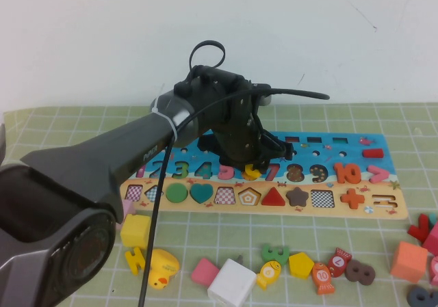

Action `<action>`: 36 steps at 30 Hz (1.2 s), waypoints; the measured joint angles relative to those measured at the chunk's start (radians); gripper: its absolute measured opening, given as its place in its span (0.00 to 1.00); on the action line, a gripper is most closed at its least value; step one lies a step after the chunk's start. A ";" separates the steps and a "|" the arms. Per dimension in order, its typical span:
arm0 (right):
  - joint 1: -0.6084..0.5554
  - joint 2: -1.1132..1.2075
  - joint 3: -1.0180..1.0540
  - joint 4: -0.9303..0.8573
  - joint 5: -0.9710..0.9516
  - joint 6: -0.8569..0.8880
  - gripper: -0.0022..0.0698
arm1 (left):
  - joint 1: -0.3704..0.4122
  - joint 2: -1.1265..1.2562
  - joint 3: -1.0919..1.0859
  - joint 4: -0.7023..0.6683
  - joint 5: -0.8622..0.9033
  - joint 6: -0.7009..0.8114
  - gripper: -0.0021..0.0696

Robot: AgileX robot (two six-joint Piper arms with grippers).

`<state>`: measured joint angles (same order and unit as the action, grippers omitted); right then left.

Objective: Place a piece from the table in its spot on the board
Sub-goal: Place the "number 6" into the hole of the number 6

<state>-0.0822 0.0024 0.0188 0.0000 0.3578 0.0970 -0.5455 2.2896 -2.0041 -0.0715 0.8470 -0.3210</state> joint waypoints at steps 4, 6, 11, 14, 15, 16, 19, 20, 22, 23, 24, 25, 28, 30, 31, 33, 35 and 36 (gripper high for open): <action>0.000 0.000 0.000 0.000 0.000 0.000 0.03 | 0.000 0.000 0.000 0.005 0.004 0.000 0.40; 0.000 0.000 0.000 0.000 0.000 0.000 0.03 | 0.000 0.000 -0.001 0.009 0.009 0.000 0.40; 0.000 0.000 0.000 0.000 0.000 0.000 0.03 | 0.000 0.002 -0.028 0.029 0.047 0.000 0.40; 0.000 0.000 0.000 0.000 0.000 0.000 0.03 | -0.002 0.005 -0.061 0.064 0.080 0.000 0.40; 0.000 0.000 0.000 0.000 0.000 0.000 0.03 | -0.004 0.005 -0.070 0.072 0.085 0.000 0.40; 0.000 0.000 0.000 0.000 0.000 0.000 0.03 | -0.006 0.005 -0.078 0.085 0.093 0.000 0.40; 0.000 0.000 0.000 0.000 0.000 0.000 0.03 | -0.015 0.005 -0.088 0.101 0.105 0.000 0.40; 0.000 0.000 0.000 0.000 0.000 0.000 0.03 | -0.017 0.007 -0.088 0.101 0.110 0.000 0.40; 0.000 0.000 0.000 0.000 0.000 0.000 0.03 | -0.021 0.014 -0.089 0.099 0.122 0.000 0.40; 0.000 0.000 0.000 0.000 0.000 0.000 0.03 | -0.021 0.019 -0.089 0.099 0.127 0.000 0.40; 0.000 0.000 0.000 0.000 0.000 0.000 0.03 | -0.021 0.024 -0.089 0.099 0.133 0.000 0.40; 0.000 0.000 0.000 0.000 0.000 0.000 0.03 | -0.021 0.032 -0.089 0.099 0.136 0.000 0.40; 0.000 0.000 0.000 0.000 0.000 0.000 0.03 | -0.021 0.038 -0.091 0.099 0.137 0.000 0.40; 0.000 0.000 0.000 0.000 0.000 0.000 0.03 | -0.021 0.038 -0.091 0.099 0.139 0.000 0.40; 0.000 0.000 0.000 0.000 0.000 0.000 0.03 | -0.021 0.038 -0.091 0.099 0.139 0.000 0.40; 0.000 0.000 0.000 0.000 0.000 0.000 0.03 | -0.021 0.038 -0.092 0.099 0.139 0.000 0.40; 0.000 0.000 0.000 0.000 0.000 0.000 0.03 | -0.021 0.038 -0.092 0.097 0.139 0.000 0.40; 0.000 0.000 0.000 0.000 0.000 0.000 0.03 | -0.021 0.038 -0.092 0.095 0.139 0.000 0.40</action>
<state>-0.0822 0.0024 0.0188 0.0000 0.3578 0.0970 -0.5661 2.3277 -2.0966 0.0239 0.9865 -0.3210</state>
